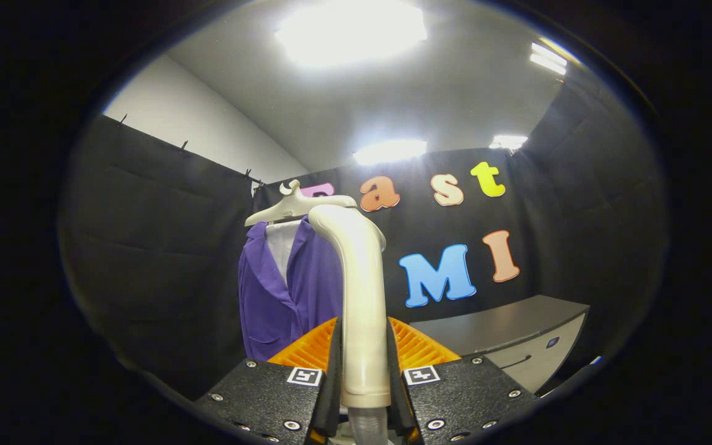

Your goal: Iron the clothes twice with a garment steamer, once on the left side and once on the right side.

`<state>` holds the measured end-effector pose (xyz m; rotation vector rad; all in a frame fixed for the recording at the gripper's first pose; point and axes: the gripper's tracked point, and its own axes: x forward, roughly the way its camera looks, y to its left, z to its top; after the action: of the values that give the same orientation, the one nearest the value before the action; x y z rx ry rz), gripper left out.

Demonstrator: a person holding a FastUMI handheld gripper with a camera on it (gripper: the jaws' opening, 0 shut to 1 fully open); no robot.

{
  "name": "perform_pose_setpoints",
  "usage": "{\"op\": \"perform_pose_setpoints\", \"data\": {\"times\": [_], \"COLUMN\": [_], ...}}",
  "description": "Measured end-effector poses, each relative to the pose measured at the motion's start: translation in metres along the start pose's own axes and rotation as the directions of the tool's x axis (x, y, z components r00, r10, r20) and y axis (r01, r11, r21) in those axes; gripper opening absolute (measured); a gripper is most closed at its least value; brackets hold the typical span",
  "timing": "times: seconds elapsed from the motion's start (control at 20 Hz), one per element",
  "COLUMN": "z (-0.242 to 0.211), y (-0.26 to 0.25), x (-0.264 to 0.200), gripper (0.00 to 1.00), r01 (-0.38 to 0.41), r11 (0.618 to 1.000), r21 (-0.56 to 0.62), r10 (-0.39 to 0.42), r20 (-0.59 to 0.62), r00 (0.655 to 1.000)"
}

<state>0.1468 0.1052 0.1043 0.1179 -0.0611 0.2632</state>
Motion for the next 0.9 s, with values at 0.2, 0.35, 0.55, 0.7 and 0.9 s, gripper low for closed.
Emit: {"op": "perform_pose_setpoints", "data": {"times": [0.2, 0.35, 0.55, 0.7, 0.9], "z": [0.02, 0.027, 0.022, 0.013, -0.013], "y": [0.017, 0.032, 0.047, 0.061, 0.069], "x": [0.039, 0.071, 0.115, 0.145, 0.168], "gripper": [0.33, 0.33, 0.33, 0.33, 0.34], "r01": [-0.037, -0.06, -0.069, -0.085, -0.083], "r11": [0.999, 0.996, 0.992, 0.986, 0.981], "r21": [-0.025, -0.066, -0.105, -0.141, -0.177], "r10": [0.038, 0.062, 0.071, 0.085, 0.073], "r20": [0.03, 0.035, 0.016, -0.006, -0.064], "r00": [0.999, 0.997, 0.997, 0.996, 0.995]}}
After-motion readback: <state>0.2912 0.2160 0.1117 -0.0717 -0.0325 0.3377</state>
